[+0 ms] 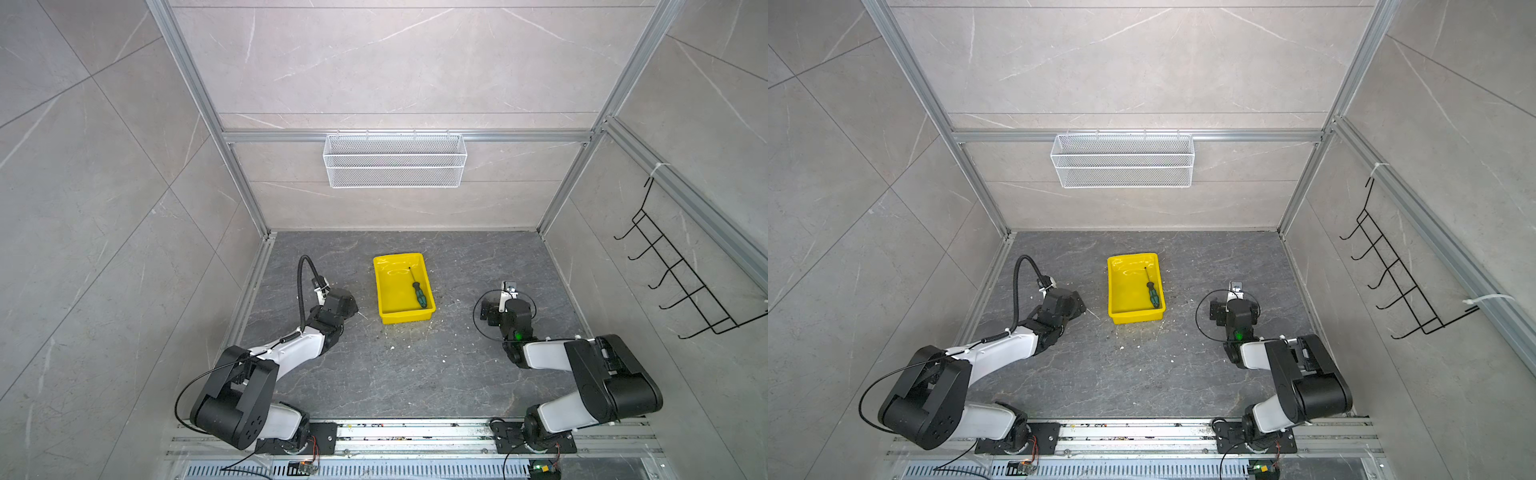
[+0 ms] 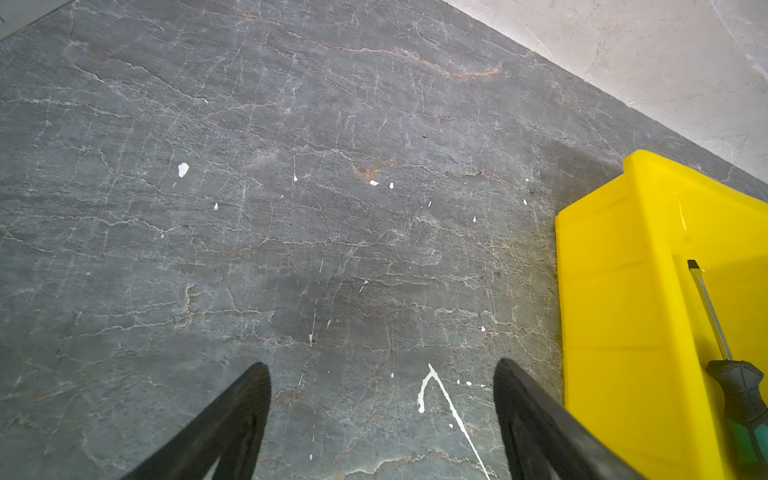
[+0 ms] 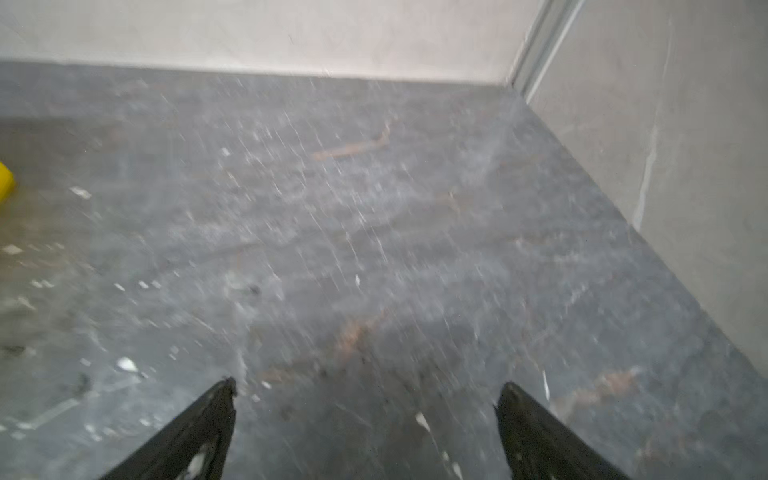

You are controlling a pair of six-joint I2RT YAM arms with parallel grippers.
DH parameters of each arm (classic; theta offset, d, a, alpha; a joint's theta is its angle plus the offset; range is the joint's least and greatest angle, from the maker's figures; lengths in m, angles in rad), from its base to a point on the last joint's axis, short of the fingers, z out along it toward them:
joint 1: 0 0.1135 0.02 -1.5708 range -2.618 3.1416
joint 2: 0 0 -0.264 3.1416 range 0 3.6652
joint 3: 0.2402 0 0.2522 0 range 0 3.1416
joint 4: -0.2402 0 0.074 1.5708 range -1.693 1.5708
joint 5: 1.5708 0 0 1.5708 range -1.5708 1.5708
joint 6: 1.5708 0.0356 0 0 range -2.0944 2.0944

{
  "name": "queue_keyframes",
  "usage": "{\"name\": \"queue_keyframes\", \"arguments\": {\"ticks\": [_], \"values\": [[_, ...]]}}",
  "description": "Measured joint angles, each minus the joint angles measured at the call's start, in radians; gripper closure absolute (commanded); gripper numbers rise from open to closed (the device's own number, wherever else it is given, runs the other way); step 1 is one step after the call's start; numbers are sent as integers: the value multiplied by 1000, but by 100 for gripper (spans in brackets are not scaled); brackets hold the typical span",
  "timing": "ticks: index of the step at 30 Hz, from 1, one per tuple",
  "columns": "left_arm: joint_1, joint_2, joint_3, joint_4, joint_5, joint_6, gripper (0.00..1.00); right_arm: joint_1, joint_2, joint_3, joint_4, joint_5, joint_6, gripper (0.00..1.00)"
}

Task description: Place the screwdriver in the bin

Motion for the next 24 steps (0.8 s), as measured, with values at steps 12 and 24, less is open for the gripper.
{"name": "queue_keyframes", "arguments": {"ticks": [12, 24], "values": [[-2, 2, 114, -199, -113, -85, 2, -3, 2, -5, 104, -18, 0, 1], [-68, 97, 315, -642, -705, -242, 1, -3, 2, -5, 104, -18, 0, 1]]}}
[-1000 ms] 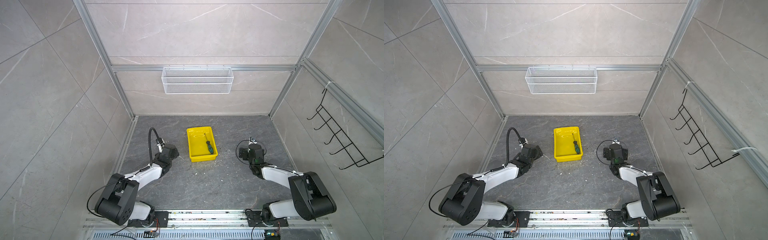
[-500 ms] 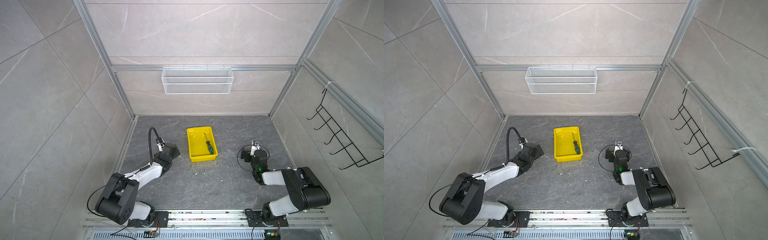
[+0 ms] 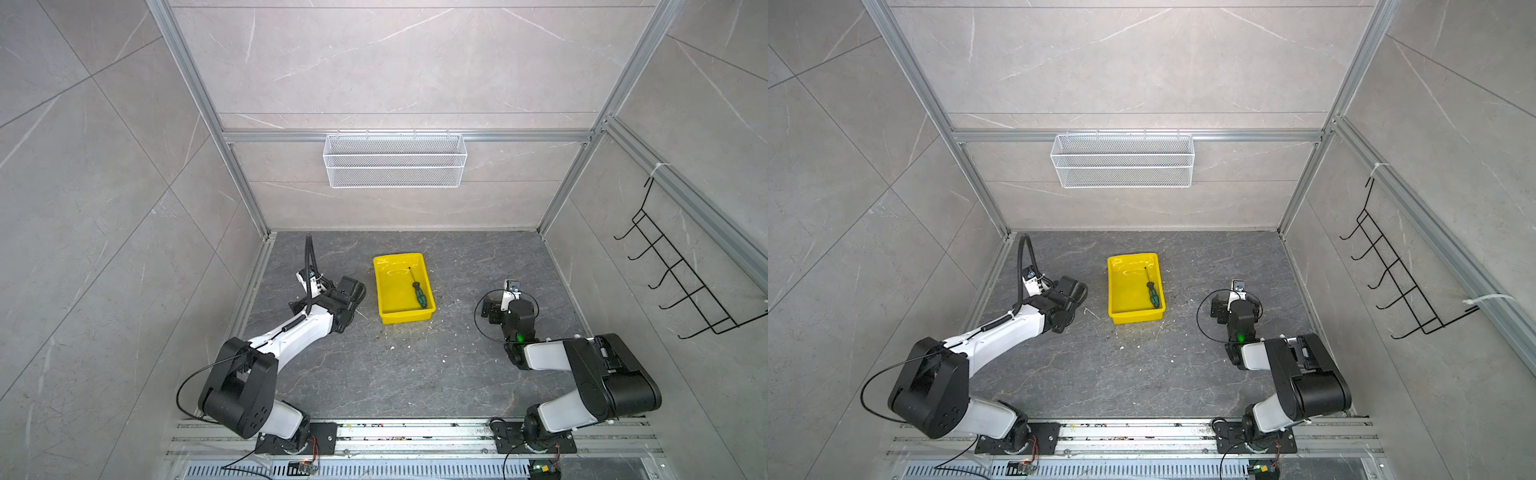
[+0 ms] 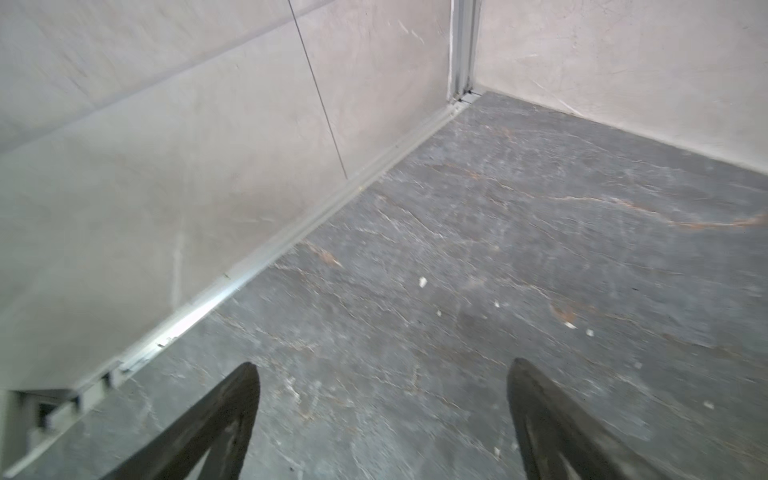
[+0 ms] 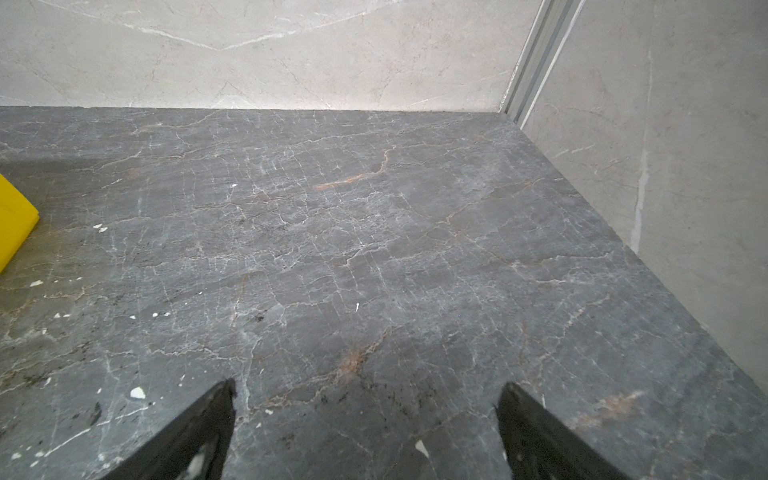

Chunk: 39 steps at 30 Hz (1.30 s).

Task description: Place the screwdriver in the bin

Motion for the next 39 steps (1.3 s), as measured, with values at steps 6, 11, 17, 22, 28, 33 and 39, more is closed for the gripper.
{"name": "queue_keyframes", "arguments": {"ticks": [6, 11, 17, 22, 28, 33, 39], "values": [[-20, 66, 57, -225, -150, -166, 1, 0, 0, 0, 0, 0, 0, 1], [-21, 40, 44, -223, -188, -97, 1, 0, 0, 0, 0, 0, 0, 1], [-5, -173, -227, 278, 101, 356, 0, 0, 0, 0, 0, 0, 0, 1], [3, -198, -252, 477, 279, 606, 0, 0, 0, 0, 0, 0, 0, 1], [40, -233, -414, 862, 414, 893, 0, 0, 0, 0, 0, 0, 0, 1], [123, -175, -521, 1068, 493, 1048, 0, 0, 0, 0, 0, 0, 0, 1], [173, -114, -551, 1173, 594, 1136, 1, 0, 0, 0, 0, 0, 0, 1]]}}
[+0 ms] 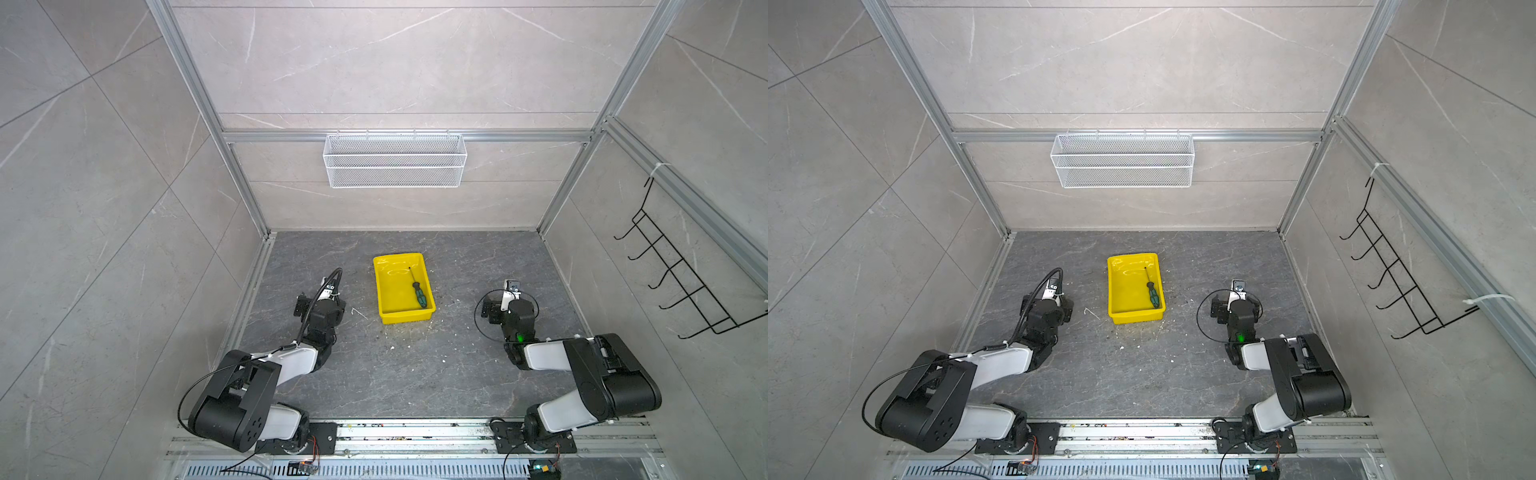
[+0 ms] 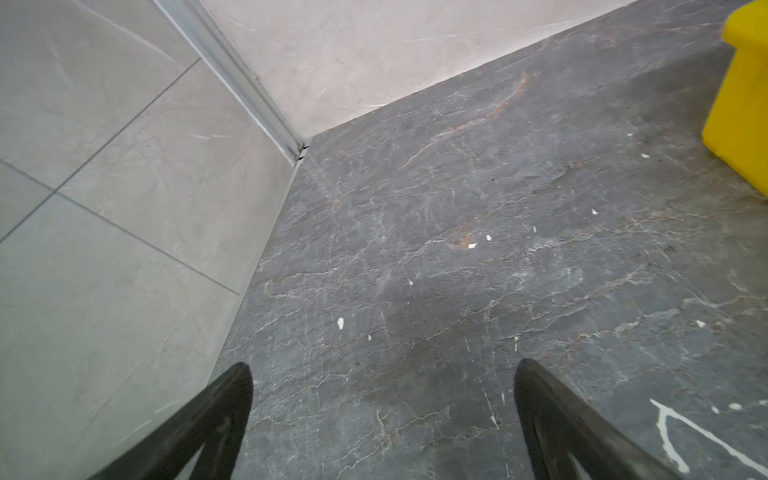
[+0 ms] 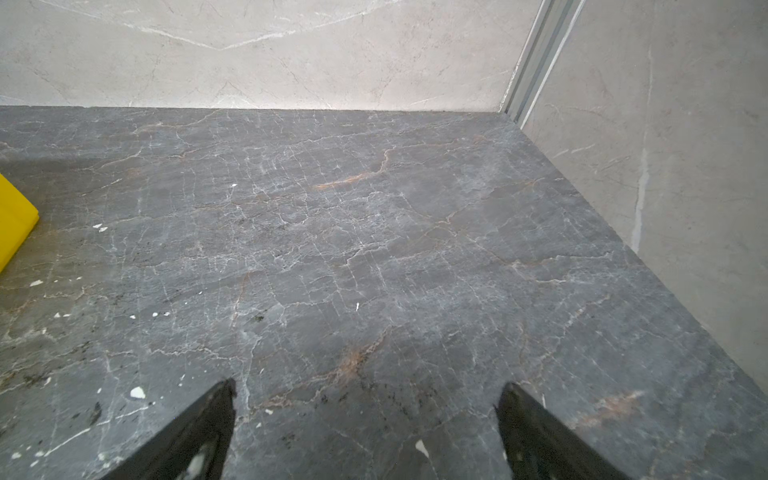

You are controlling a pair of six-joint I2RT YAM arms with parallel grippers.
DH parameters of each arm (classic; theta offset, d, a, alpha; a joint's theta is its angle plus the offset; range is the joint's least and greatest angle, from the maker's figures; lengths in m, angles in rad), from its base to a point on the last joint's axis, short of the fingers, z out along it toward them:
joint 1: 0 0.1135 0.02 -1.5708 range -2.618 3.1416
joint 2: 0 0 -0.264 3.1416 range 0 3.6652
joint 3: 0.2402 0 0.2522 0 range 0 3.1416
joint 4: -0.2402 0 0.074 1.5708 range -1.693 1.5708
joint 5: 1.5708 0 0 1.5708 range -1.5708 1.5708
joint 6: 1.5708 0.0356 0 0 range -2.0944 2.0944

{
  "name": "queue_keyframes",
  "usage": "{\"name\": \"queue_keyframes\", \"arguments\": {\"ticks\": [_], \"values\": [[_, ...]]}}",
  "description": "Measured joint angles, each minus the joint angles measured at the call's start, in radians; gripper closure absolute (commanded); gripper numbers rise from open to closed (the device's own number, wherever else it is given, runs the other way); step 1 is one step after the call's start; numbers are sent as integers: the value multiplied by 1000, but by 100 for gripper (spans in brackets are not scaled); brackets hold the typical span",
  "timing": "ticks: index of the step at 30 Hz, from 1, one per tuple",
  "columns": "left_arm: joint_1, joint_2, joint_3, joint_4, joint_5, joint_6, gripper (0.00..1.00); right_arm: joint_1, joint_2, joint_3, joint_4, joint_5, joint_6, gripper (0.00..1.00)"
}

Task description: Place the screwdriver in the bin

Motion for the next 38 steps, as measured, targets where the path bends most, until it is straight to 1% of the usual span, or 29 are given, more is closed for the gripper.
{"name": "queue_keyframes", "arguments": {"ticks": [4, 6, 7, 10, 14, 18, 21, 24, 30, 38], "values": [[95, -42, -93, 44, 97, -38, 0, 0, 0, 0, 0, 0, 0, 1], [146, -57, -144, 102, 142, -66, 1, 0, 0, 0, 0, 0, 0, 1], [169, -43, -156, 136, 158, -79, 1, 0, 0, 0, 0, 0, 0, 1], [221, 67, -162, 256, 193, -112, 1, 0, 0, 0, 0, 0, 0, 1], [235, 138, -174, 341, 225, -132, 1, 0, 0, 0, 0, 0, 0, 1], [258, 142, -128, 288, 272, -155, 0, 0, 0, 0, 0, 0, 0, 1], [321, 142, -48, 209, 343, -187, 0, 0, 0, 1, 0, 0, 0, 1], [357, 139, -21, 187, 375, -208, 0, 0, 0, 1, 0, 0, 0, 1], [360, 139, -22, 137, 407, -220, 0, 0, 0, 1, 0, 0, 0, 1], [360, 139, -22, 130, 417, -222, 0, 0, 0, 13, -1, -30, -1, 1]]}}
